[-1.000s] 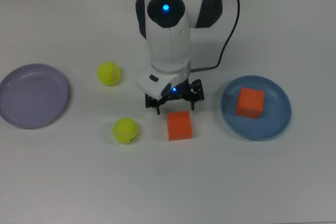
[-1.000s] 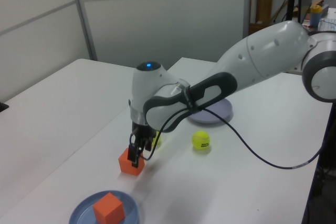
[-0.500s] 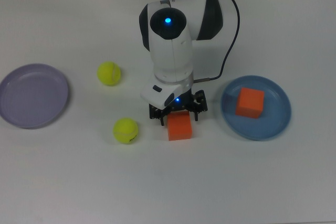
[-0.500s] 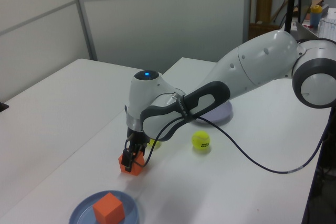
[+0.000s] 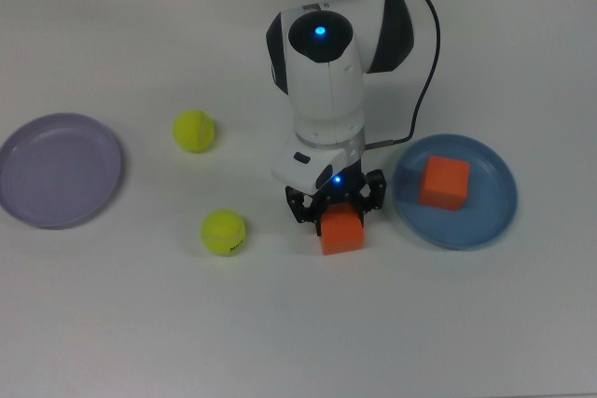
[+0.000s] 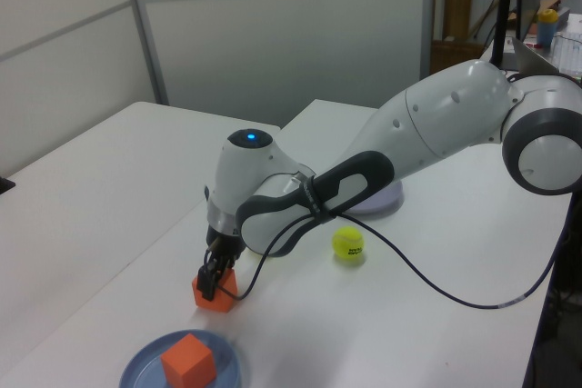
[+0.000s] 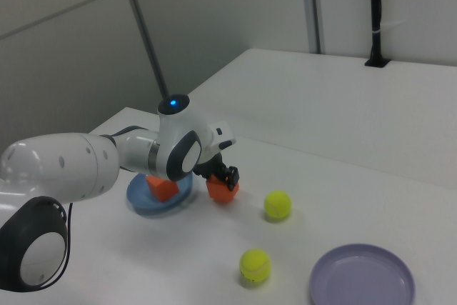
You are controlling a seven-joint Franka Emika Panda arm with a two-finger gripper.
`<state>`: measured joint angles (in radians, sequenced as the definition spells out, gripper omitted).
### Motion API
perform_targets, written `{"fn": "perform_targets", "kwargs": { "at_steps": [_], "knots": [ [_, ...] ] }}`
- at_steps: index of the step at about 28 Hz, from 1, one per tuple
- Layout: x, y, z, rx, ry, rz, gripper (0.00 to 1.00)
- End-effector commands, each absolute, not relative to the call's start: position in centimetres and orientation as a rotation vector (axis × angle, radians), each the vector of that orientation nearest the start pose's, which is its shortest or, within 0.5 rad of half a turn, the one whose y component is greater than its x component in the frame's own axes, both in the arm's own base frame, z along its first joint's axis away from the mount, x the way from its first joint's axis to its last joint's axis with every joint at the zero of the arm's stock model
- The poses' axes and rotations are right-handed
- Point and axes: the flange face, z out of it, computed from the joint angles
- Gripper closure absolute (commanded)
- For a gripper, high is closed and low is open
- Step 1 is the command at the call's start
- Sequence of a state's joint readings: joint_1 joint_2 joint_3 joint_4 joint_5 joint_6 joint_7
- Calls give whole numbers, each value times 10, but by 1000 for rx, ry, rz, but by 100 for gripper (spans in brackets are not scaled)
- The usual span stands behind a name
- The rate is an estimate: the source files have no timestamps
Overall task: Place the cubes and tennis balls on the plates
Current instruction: 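Move to the second orange cube and grasp it, then lift the second cube and stack it on the first cube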
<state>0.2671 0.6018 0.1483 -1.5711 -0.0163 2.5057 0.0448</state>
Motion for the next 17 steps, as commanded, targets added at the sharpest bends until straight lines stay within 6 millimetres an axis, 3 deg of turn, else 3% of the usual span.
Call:
{"fn": "perform_targets", "kwargs": {
  "at_steps": [1, 3, 4, 8, 9, 14, 17],
  "knots": [
    [664, 280, 383, -2918, -445, -460, 100],
    [654, 288, 399, -2921, -428, -426, 100],
    [641, 307, 417, -2902, -443, -413, 100],
    [619, 337, 434, -2884, -437, -392, 100],
    [610, 352, 434, -2880, -443, -374, 100],
    [586, 388, 427, -2889, -470, -357, 100],
    [580, 396, 420, -2912, -472, -356, 100]
  ]
}}
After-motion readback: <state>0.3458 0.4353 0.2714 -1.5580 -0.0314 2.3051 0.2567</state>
